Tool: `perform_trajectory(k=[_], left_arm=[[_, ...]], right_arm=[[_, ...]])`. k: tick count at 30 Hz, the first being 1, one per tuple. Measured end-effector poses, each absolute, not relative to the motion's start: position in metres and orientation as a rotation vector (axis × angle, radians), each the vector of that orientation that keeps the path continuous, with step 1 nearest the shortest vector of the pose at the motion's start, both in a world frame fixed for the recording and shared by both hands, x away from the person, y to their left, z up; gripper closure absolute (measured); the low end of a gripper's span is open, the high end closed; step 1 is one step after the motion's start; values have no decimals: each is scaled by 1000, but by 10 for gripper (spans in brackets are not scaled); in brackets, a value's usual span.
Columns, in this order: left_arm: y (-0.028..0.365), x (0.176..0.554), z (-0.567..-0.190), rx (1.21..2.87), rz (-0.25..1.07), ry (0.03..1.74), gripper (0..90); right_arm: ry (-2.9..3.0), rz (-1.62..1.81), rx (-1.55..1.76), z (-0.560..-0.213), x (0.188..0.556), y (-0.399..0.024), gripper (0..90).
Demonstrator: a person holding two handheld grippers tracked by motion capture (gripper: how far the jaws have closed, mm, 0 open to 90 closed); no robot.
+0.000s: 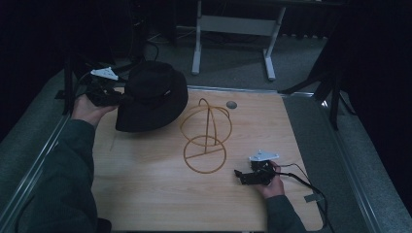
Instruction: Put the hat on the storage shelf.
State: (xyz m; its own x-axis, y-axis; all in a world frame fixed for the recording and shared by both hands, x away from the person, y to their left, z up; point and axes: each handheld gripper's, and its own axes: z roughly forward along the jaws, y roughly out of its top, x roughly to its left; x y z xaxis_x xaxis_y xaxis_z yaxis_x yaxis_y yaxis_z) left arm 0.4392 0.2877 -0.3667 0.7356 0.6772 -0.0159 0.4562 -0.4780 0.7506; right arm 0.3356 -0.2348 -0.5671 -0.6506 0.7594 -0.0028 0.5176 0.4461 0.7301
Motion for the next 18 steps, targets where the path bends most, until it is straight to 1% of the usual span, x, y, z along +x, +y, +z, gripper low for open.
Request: perform_trajectory(k=[12, 18], left_arm=[[289, 435, -359, 2157, 341, 802, 885], [290, 434, -354, 2130, 328, 780, 885]], right_arm=[[2372, 1027, 1090, -567, 336, -235, 137], [2372, 1027, 1089, -567, 336, -235, 137]])
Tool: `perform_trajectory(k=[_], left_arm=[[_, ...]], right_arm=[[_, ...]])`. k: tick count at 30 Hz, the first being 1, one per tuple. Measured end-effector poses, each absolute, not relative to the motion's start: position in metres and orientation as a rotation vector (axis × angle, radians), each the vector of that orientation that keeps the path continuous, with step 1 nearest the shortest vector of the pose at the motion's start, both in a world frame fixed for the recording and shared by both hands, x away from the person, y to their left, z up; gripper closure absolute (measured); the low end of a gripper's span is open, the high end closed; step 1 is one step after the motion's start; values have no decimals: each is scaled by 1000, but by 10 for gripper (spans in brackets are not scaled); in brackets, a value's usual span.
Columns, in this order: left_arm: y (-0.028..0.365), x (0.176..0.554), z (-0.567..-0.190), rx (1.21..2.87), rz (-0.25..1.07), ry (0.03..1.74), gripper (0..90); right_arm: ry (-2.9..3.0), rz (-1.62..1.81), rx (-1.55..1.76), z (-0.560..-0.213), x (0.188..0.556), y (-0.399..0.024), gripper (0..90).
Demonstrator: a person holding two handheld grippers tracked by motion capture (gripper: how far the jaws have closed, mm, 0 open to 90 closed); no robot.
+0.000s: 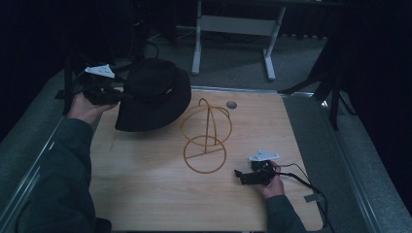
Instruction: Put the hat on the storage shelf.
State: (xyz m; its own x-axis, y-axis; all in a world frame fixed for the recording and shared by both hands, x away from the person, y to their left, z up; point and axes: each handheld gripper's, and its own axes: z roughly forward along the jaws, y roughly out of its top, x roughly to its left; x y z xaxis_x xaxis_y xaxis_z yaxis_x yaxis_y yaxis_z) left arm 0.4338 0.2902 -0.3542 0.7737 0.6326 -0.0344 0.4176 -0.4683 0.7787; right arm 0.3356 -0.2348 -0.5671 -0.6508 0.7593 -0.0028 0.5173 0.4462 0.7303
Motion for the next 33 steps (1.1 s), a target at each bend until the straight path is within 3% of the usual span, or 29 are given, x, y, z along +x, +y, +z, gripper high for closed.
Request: perform_trajectory(k=[33], left_arm=[[288, 425, -328, 2105, 309, 681, 885]], right_arm=[[2373, 1025, 1089, -567, 336, -235, 137]])
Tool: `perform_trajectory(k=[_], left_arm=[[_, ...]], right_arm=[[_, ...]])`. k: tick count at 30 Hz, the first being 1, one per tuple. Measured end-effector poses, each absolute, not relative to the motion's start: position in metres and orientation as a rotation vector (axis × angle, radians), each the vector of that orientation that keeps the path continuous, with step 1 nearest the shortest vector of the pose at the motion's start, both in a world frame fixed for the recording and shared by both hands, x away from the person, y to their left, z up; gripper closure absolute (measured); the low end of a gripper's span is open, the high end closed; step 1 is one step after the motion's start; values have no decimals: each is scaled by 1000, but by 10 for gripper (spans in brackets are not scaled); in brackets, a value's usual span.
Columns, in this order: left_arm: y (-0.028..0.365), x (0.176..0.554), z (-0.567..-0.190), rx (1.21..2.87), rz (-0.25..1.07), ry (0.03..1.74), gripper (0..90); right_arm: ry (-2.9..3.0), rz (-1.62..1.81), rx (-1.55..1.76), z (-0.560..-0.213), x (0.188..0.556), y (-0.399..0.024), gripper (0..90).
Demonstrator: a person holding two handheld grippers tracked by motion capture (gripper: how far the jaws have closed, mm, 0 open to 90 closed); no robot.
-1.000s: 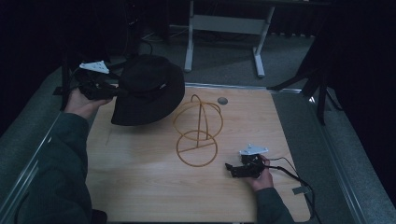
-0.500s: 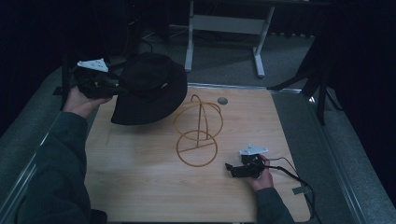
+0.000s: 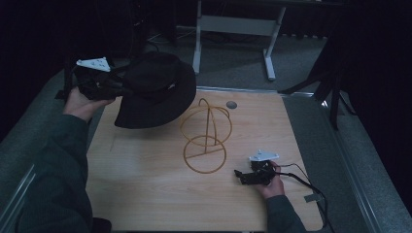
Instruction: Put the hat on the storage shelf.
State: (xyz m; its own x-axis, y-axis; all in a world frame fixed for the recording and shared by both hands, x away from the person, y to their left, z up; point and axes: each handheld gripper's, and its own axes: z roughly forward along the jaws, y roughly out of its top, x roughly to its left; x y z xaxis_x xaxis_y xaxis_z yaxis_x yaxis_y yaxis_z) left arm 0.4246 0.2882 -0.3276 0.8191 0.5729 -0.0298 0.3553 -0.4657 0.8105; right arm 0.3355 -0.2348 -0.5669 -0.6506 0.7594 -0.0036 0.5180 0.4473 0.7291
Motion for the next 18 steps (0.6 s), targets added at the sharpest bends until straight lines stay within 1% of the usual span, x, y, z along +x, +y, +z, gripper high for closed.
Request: perform_trajectory(k=[18], left_arm=[[289, 422, -318, 2099, 283, 639, 885]], right_arm=[[2371, 1026, 1090, -567, 336, -235, 137]])
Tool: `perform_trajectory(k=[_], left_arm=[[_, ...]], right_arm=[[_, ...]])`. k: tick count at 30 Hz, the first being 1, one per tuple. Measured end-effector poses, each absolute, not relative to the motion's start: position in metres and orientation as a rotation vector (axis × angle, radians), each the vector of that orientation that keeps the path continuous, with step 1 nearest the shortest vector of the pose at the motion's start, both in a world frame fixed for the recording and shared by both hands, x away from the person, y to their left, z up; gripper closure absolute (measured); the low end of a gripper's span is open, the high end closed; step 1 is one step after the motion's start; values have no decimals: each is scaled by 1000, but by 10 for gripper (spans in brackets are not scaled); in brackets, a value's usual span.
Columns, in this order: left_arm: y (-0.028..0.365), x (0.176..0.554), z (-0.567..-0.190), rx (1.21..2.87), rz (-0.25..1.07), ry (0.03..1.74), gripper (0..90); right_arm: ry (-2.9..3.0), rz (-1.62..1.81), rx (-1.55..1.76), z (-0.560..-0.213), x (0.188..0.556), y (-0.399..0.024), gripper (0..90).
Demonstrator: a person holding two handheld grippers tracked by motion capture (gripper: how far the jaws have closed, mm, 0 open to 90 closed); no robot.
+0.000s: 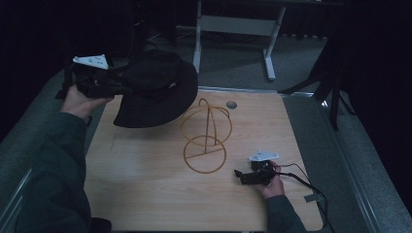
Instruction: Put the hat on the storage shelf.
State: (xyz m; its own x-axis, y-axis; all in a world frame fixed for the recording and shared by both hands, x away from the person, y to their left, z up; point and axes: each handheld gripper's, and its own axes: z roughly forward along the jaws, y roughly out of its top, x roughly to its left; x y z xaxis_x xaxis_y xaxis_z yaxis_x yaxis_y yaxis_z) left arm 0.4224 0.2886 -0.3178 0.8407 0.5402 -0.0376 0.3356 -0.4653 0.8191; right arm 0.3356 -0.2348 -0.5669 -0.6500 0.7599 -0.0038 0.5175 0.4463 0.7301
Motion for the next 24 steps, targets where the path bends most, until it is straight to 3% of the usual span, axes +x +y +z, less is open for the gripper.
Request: perform_trajectory(k=[24], left_arm=[[287, 416, -309, 2084, 271, 589, 884]], right_arm=[[2371, 1026, 1088, -567, 336, -235, 137]])
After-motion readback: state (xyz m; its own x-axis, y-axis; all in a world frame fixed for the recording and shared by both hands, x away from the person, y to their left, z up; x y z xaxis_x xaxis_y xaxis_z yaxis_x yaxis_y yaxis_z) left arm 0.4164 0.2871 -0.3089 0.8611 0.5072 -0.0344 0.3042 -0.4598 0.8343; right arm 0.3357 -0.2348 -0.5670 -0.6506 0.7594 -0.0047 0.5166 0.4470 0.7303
